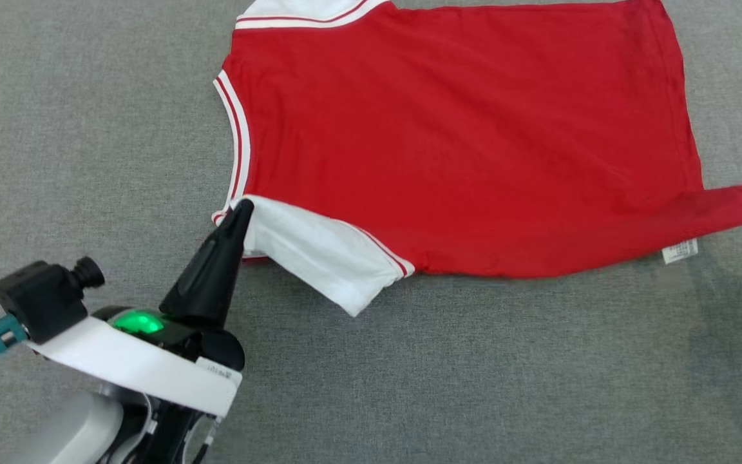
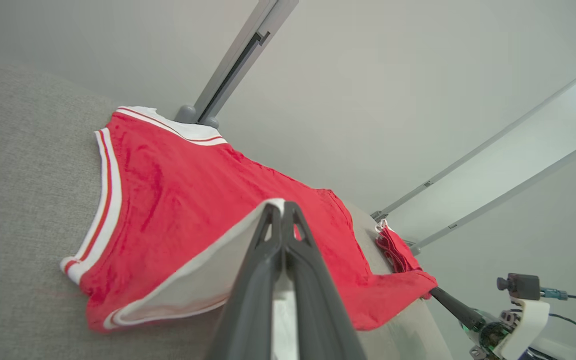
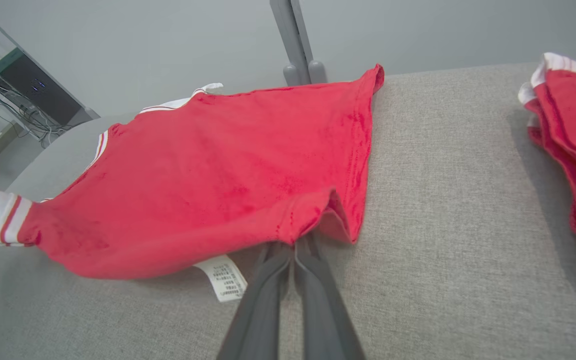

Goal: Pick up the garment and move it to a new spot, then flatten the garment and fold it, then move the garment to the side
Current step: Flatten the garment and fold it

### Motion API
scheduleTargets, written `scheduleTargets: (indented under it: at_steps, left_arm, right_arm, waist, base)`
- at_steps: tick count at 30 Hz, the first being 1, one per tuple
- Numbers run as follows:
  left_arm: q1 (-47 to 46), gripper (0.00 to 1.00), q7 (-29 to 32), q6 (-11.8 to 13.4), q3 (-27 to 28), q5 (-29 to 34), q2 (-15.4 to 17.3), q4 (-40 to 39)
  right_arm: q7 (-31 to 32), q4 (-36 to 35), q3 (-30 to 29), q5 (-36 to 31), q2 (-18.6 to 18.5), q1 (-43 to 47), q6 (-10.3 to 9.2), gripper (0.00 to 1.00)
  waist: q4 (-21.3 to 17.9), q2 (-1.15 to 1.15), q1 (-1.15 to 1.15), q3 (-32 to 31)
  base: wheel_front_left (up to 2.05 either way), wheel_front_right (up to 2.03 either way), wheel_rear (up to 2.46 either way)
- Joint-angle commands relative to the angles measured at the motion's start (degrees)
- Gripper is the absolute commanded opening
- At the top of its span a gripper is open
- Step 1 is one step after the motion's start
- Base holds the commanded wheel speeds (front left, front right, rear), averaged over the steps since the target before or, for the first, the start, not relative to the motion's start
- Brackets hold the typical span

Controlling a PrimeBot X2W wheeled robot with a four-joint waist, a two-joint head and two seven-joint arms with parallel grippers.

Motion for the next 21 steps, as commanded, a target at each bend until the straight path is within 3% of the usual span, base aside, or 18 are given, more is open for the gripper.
scheduleTargets:
  at_steps: [1, 21]
  left_arm:
    - [-1.9, 0.00, 0.1, -0.3, 0.7, 0.1, -0.1, 0.7]
    - [-21.3, 0.00, 5.0, -0.9, 0.8, 5.6, -1.3, 11.1]
  right_arm:
    - [0.2, -0.1, -0.7, 0.4, -0.4, -1.0, -0.04, 0.00]
    - [4.6, 3.1, -3.8, -2.3, 1.7, -12.1, -0.04, 0.00]
  waist:
    - [0.3, 0.00, 0.00, 1.1]
    - [1.4, 0.00, 0.00, 11.2]
  base:
    - [0.00, 0.00, 0.00]
    - [0.00, 0.00, 0.00]
